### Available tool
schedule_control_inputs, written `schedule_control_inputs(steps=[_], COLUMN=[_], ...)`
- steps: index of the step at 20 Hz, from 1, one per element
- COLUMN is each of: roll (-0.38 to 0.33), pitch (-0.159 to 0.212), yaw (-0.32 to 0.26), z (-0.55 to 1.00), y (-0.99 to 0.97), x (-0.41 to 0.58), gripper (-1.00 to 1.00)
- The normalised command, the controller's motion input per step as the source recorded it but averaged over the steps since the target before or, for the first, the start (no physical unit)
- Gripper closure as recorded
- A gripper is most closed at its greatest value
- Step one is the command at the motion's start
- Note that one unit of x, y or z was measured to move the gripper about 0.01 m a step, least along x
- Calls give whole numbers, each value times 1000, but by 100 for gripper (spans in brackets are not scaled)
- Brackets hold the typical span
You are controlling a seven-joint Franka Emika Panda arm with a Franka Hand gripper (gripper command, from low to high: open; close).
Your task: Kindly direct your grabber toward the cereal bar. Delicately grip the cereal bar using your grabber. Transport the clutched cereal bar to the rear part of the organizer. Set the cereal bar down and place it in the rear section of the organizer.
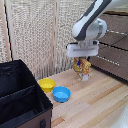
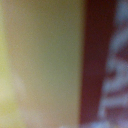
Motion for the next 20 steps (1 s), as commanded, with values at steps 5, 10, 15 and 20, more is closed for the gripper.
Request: schedule_control_inputs(steps=[5, 10, 15, 20], roll=[-17, 0, -23, 0], pitch=[54, 122, 40, -57], yaw=[-12, 29, -102, -239], z=[988, 974, 865, 697], y=[107, 343, 535, 387], x=[501, 551, 191, -10], gripper=[100, 100, 100, 100])
